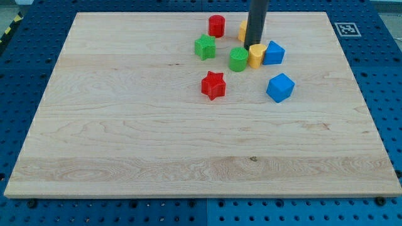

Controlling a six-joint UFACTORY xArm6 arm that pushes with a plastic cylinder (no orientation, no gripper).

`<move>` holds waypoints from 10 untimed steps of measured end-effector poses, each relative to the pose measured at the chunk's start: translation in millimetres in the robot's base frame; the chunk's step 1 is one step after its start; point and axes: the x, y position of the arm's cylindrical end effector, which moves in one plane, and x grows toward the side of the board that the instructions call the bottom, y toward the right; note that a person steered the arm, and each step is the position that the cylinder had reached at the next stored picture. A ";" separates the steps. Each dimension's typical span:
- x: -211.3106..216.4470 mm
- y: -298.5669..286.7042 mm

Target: Slide the blue triangle down to the blue cube

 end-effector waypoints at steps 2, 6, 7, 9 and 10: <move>-1.9 -50.0; 34.7 69.5; 73.6 96.3; 55.3 94.6; 35.4 82.4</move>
